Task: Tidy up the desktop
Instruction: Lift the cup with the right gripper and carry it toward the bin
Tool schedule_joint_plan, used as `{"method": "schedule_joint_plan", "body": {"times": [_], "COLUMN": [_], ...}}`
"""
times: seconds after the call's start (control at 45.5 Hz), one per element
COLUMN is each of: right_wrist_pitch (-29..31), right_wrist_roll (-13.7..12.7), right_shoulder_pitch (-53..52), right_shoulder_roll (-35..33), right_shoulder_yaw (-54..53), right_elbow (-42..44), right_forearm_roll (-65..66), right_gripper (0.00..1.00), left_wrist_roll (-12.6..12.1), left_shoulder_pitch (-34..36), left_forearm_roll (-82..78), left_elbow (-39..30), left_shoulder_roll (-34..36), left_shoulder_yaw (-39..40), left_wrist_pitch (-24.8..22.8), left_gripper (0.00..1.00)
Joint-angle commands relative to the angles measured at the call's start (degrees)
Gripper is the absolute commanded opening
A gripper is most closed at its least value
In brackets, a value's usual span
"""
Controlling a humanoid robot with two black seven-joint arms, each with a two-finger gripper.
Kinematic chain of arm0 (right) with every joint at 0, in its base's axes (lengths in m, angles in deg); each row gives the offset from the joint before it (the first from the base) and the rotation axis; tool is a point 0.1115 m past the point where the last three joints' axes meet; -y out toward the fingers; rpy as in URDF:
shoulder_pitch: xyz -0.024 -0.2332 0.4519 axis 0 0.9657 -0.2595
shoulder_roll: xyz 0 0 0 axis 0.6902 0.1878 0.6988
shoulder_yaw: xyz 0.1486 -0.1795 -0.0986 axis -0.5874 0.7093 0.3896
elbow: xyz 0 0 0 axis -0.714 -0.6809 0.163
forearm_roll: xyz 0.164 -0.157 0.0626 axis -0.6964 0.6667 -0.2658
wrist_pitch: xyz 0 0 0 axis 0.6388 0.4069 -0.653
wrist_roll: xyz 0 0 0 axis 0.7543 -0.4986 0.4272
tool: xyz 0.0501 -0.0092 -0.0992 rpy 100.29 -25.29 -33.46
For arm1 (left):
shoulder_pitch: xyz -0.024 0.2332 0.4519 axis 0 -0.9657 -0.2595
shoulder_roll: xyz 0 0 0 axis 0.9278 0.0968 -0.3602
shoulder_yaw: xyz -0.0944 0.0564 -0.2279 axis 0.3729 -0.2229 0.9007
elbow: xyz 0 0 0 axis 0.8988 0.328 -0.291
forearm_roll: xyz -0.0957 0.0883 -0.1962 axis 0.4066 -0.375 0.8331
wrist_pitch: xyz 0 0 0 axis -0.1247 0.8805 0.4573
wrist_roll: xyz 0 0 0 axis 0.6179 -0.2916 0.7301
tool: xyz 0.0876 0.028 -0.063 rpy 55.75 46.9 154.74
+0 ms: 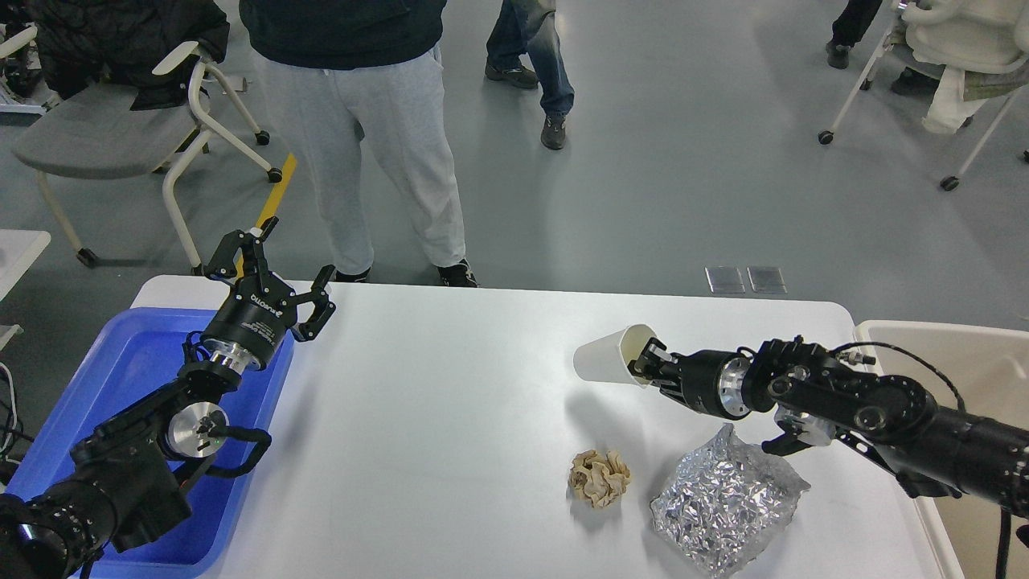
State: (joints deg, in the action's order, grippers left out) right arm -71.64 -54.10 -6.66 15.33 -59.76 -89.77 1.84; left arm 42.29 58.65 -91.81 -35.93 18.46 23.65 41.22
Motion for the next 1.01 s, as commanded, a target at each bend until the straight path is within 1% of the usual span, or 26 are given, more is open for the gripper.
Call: {"method": "schedule_joint_plan", "body": {"times": [0.0, 0.308, 0.593, 0.637, 0.725, 0.901, 0.989], "right_wrist_pitch": [2.72, 5.36, 6.76, 6.85, 8.26, 8.17, 7.47], "right_wrist_roll": [0.3, -0.4, -1.28, -1.54, -3.3, -5.76, -5.94], "right_shoulder_pitch": [-2.97, -14.57, -27.75, -28.99, -30.75, -30.93, -30.4], "right_shoulder_roll": [-6.49, -19.5, -27.94, -28.73, -30.14, -31.99, -32.25], "right_shoulder_yaw": [-1.11, 0.99, 8.2, 8.73, 8.82, 7.76, 7.85], "right_elbow": [-5.88, -16.61, -23.99, -24.35, -24.44, -22.51, -19.26], "right_forearm_roll": [-5.11, -11.53, -15.58, -15.67, -15.58, -15.14, -15.14], "right_gripper": [0.0, 0.0, 0.0, 0.0, 0.0, 0.0, 0.0], "left_wrist_roll": [0.0, 0.0, 0.0, 0.0, 0.0, 0.0, 0.0], "left_shoulder_pitch": [-0.01, -0.01, -0.01, 0.08, -0.01, -0.01, -0.01], "left_forearm_roll": [0.0, 0.0, 0.0, 0.0, 0.0, 0.0, 0.0], "left_elbow": [0.0, 0.0, 0.0, 0.0, 0.0, 0.0, 0.0], "left_shoulder_roll": [0.0, 0.0, 0.0, 0.0, 0.0, 0.0, 0.0], "left_shoulder_yaw": [0.0, 0.0, 0.0, 0.0, 0.0, 0.0, 0.0], "left_wrist_pitch": [0.0, 0.0, 0.0, 0.0, 0.0, -0.09, -0.09], "left_gripper": [1.0, 1.0, 1.0, 1.0, 1.0, 1.0, 1.0]}}
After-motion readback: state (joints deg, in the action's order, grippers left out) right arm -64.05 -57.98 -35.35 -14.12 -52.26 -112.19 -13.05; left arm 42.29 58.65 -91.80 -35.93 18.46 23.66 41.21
